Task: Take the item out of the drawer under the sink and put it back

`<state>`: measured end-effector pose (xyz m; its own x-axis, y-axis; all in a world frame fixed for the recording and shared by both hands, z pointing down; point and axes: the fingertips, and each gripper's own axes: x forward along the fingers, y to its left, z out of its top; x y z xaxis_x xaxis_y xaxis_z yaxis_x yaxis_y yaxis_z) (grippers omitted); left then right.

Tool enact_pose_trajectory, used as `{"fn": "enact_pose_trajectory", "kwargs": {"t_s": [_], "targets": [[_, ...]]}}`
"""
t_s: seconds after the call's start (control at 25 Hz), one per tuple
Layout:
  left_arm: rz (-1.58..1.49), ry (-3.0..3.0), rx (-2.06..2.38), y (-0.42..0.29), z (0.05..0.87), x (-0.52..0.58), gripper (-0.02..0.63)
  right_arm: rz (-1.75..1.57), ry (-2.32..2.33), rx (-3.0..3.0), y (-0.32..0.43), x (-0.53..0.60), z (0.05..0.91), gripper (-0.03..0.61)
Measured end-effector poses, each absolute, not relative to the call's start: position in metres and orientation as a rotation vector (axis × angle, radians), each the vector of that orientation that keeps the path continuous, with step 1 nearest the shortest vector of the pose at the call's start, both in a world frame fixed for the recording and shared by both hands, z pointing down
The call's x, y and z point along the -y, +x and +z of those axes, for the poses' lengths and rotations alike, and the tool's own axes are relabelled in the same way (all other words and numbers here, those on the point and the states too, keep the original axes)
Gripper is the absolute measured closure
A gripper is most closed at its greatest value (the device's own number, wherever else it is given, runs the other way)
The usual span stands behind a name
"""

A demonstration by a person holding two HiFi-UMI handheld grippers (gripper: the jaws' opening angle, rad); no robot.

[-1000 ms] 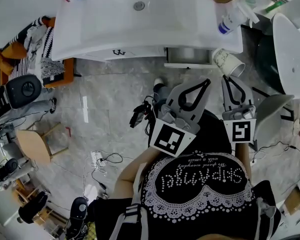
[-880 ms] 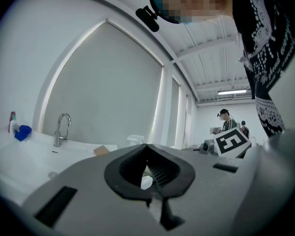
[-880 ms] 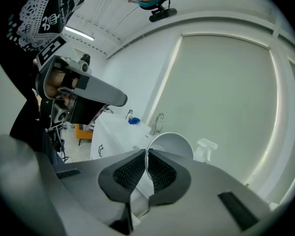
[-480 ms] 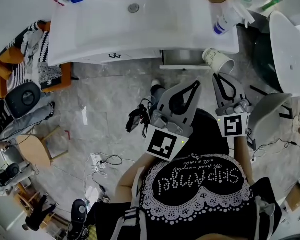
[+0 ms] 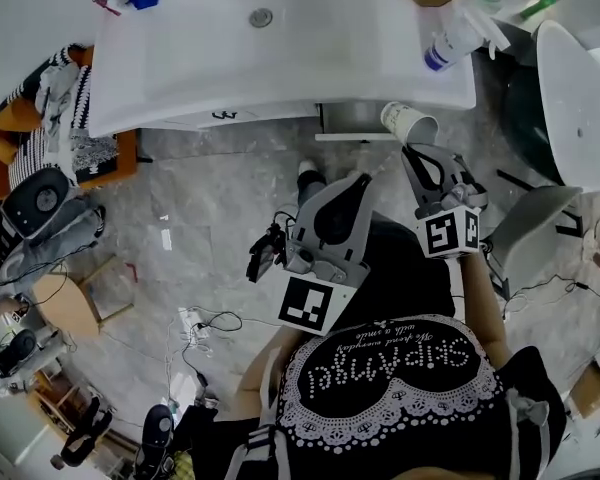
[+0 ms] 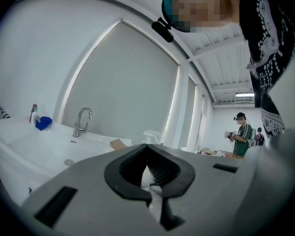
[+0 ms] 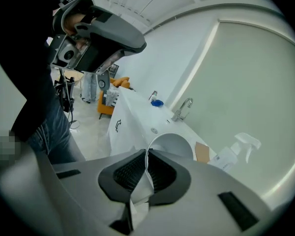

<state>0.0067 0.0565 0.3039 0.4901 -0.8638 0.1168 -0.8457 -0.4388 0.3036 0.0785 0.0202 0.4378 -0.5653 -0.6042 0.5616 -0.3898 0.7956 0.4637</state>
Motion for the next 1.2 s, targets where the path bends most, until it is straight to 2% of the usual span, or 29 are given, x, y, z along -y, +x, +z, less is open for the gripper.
{"fn": "enact_pose_trajectory", "kwargs": {"t_s": [0.32,1.2], "targets": [[-0.079,2.386,1.457,0.001,0.309,-0.06,0.611,-0.361,0.617,2.187,0.075,-0.015,0.484,0.549],[-0.069,2.336,1.463,-0.016,0.316,-0.057,0.611,-0.35,0.502,2.143,0.055,-0.002,0.535,0.549]]}}
